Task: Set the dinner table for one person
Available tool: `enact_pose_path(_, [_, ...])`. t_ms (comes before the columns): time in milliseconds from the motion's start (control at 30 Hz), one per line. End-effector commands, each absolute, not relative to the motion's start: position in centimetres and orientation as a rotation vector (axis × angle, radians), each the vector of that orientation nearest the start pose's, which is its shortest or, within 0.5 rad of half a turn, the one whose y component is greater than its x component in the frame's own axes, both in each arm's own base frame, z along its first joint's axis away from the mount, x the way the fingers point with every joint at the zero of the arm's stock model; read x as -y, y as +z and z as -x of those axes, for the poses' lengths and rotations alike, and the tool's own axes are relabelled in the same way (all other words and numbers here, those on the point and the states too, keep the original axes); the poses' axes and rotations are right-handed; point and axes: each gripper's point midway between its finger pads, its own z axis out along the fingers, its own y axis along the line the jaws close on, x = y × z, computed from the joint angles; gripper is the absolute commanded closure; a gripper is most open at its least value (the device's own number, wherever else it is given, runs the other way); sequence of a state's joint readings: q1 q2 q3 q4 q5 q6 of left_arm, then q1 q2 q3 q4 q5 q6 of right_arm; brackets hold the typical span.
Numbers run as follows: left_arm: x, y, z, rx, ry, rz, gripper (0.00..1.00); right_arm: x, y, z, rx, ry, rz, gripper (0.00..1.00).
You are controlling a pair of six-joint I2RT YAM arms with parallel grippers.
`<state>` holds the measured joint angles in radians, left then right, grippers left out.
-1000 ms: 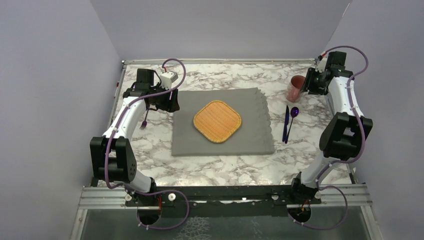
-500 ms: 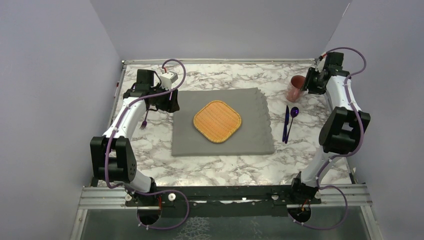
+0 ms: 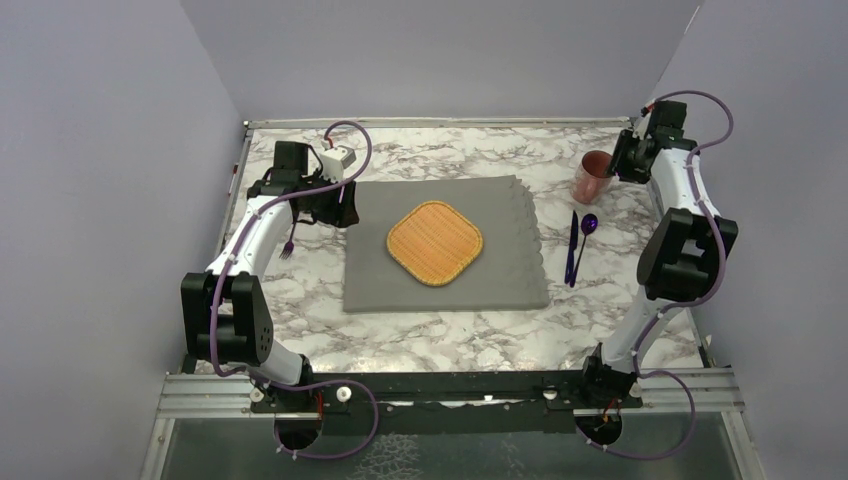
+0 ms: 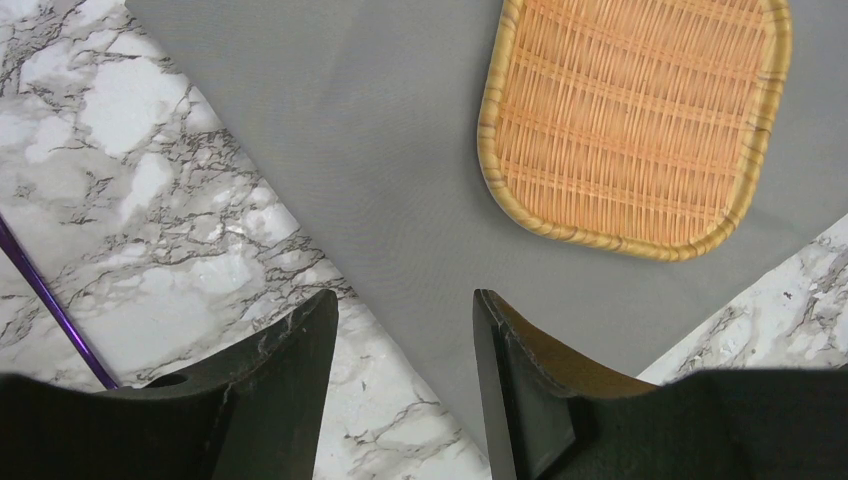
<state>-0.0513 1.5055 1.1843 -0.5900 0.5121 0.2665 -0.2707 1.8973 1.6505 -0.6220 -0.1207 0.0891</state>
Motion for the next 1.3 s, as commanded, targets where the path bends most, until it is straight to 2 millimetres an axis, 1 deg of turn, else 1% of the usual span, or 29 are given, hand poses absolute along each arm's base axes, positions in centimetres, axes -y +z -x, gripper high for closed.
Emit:
enact_pose_path(0, [9.7,15.3,-36.0,-2.287,-0.557,-0.598,0.45,12.2,14.2,-48.6,-2.380,0.006,-0.420,0.56])
enact_pose_path(300, [9.6,15.1,-35.8,-2.295,-0.555,-0.598,0.45,12.4,12.9,-49.1,-2.395,0.004,-0.428,0.59])
enact_pose_path(433, [9.5,15.0,-35.8,-2.296,-0.553,-0.597,0.45,12.2,12.3,-48.9,-2.408,0.021,-0.433,0.63])
enact_pose_path(533, [9.6,15.0,-35.8,-2.295,-0.554,-0.598,0.45,11.8,11.9,-48.7,-2.419,0.040,-0.422,0.63])
enact_pose_path(700, [9.5,15.1,-35.8,-2.293,-0.553,-0.596,0.45,11.5,10.7,-48.2,-2.460,0.055,-0.423,0.63])
enact_pose_path(867, [9.4,15.0,-35.7,-2.295,-0.550,-0.598,0.45,11.4,10.2,-48.0,-2.474,0.062,-0.420,0.65])
enact_pose_path(933, [9.5,14.9,-35.7,-2.296,-0.552,-0.600,0.45,11.4,10.0,-47.9,-2.480,0.064,-0.423,0.67])
enact_pose_path(1100, [9.5,14.7,-35.6,-2.302,-0.555,-0.600,0.45,11.5,9.6,-47.9,-2.492,0.052,-0.429,0.78])
enact_pose_path(1267, [9.5,14.7,-35.7,-2.302,-0.556,-0.602,0.45,11.6,9.0,-47.8,-2.513,0.047,-0.421,0.85])
